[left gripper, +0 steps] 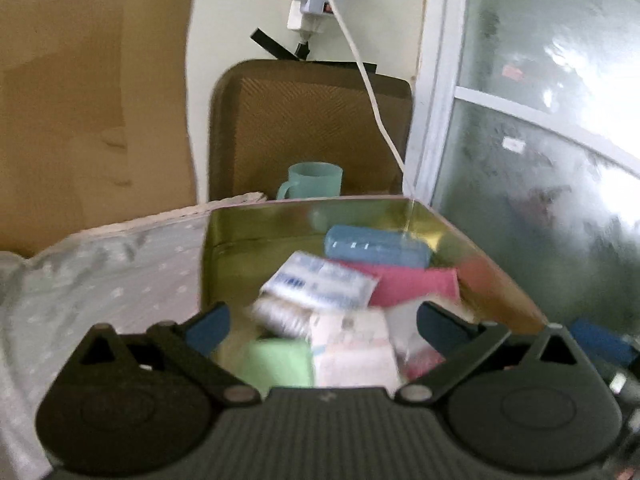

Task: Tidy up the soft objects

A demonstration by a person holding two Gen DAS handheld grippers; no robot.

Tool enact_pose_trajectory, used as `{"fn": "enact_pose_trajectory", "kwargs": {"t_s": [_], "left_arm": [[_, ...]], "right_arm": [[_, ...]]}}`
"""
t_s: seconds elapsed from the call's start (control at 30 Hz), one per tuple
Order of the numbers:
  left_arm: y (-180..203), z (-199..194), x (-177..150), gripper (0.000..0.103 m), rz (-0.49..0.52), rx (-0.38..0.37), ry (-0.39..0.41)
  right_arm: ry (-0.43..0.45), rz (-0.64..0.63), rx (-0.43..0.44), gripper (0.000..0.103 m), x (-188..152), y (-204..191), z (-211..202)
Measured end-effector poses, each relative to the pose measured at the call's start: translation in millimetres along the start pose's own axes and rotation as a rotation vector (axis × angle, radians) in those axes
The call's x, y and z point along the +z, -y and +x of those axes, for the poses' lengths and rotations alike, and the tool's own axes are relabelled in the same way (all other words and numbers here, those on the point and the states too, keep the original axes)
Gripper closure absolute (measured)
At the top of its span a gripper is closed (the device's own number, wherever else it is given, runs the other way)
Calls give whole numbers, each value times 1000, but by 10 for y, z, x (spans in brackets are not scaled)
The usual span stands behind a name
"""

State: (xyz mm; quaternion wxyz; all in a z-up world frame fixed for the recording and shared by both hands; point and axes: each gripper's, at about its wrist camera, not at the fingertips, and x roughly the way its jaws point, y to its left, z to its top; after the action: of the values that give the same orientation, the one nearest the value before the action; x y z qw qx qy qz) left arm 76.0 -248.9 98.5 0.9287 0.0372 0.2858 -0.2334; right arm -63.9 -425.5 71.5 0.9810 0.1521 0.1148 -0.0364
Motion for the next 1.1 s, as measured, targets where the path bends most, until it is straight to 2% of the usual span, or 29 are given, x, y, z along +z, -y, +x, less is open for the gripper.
{"fn": "enact_pose_trajectory", "kwargs": {"t_s": [0.13,0.43,0.73,0.9,1.1], "left_arm": [[39,-395,-283,0,51,75,0],[0,-1015,-782,0,68,198,7],[-171,-1396,-1122,0,34,228,22],[-246,-1577,-1254,0,7,241,0],[-337,-1625,-1350,0,-32,234,-9]], "right_arm": [[48,109,-44,21,-121,-120,-282],[-13,156,-3,10,-324,-470,-623],[-43,152,31,6,-447,-750,-855],[-68,176,59,3,-444,-875,-937],[-44,137,64,0,-483,-992,-965]]}}
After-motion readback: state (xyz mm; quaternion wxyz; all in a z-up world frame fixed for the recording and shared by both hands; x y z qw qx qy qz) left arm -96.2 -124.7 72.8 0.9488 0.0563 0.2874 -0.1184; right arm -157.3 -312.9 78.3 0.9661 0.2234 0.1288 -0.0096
